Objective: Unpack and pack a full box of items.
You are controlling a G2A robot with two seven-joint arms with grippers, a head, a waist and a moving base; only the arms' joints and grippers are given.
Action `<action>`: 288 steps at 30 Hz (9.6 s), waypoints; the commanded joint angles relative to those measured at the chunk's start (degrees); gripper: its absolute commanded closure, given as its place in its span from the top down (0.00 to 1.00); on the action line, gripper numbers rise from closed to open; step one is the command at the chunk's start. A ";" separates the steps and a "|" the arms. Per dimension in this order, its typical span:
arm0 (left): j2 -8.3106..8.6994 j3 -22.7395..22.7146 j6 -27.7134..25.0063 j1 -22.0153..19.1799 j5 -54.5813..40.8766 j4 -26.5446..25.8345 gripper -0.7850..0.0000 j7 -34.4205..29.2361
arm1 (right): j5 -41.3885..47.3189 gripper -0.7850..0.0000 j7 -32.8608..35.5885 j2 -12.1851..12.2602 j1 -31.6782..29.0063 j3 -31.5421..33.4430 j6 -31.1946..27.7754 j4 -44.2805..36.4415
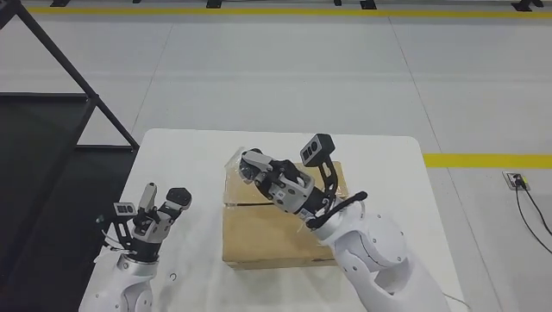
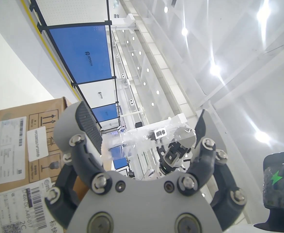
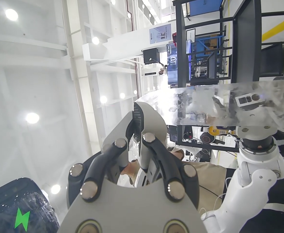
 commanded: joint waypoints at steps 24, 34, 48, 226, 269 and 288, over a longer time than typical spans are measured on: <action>-0.20 1.02 0.21 -0.82 0.83 -0.10 1.00 0.38 | 0.10 0.00 -0.32 -0.39 -6.72 3.34 -3.65 -2.89; -0.20 0.98 0.32 -0.73 0.97 -0.32 1.00 0.00 | -0.13 0.00 -1.06 -0.48 -9.27 4.77 -4.31 -3.85; -0.44 1.85 -3.13 -0.44 -1.46 -3.31 1.00 -1.00 | -1.05 0.00 -2.79 -0.34 -13.26 7.72 -4.04 -5.01; 1.24 -2.09 1.40 2.32 -11.00 -5.90 1.00 -14.99 | 7.97 0.00 10.28 -0.78 0.76 8.92 -0.78 -4.68; 0.23 5.41 14.05 -10.23 -6.36 0.79 1.00 -5.18 | 5.66 0.00 -6.71 -6.54 0.02 -4.89 -22.39 8.45; -0.15 6.42 11.81 -10.99 -7.02 0.95 1.00 -3.45 | 4.18 0.00 -12.65 -8.57 -1.58 -3.77 -23.99 9.64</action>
